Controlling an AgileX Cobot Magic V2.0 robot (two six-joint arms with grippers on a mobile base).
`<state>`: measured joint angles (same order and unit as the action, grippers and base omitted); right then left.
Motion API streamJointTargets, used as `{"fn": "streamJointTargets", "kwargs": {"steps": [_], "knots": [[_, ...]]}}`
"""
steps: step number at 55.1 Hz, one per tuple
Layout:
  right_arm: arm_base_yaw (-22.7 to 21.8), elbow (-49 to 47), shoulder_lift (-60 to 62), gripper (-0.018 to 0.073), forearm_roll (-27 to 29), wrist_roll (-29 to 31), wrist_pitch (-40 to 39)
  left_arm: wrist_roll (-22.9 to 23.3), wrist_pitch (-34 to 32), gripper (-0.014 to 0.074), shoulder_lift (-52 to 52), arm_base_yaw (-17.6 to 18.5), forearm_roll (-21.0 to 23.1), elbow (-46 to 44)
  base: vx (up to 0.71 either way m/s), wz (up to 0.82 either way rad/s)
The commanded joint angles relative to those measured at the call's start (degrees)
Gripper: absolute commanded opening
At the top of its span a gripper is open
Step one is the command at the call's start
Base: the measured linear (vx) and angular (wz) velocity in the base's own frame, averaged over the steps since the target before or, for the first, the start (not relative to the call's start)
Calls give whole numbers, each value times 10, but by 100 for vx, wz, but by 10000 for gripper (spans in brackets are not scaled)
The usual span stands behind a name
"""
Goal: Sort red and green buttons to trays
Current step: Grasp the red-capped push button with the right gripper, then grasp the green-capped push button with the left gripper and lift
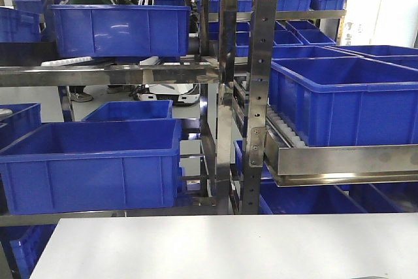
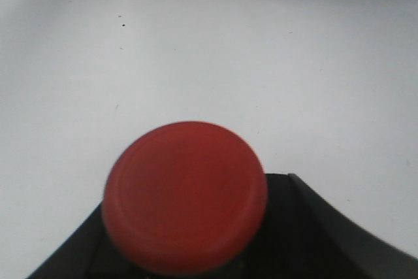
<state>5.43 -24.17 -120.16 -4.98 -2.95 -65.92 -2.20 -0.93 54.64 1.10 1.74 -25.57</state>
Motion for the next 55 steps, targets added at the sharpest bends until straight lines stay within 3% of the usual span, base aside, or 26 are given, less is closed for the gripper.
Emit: {"fn": "streamJointTargets", "kwargs": {"steps": [1,5,7,11,20,30,44,55], "knots": [[-4,-3,23,-7,-7,3,-107,4,-142,534,37,20,-1,31,0,0],[-4,-3,23,-8,-5,3,-107,4,-269,534,82,25,-17,80,0,0],[-4,-3,23,-8,-5,3,-107,6,-366,534,117,25,-41,97,0,0],[-4,-3,23,-8,-5,3,-107,7,-465,534,180,25,-85,119,0,0],[-4,-3,23,-6,-2,3,-107,71,-546,534,307,25,-184,126,0,0],[-4,-3,23,-4,4,3,-104,95,-693,534,412,25,-231,126,0,0],[-4,-3,23,-4,10,3,-101,54,-776,534,515,25,-204,126,0,0],[-4,-3,23,-4,9,3,-97,32,-776,534,559,25,-224,104,0,0]]}}
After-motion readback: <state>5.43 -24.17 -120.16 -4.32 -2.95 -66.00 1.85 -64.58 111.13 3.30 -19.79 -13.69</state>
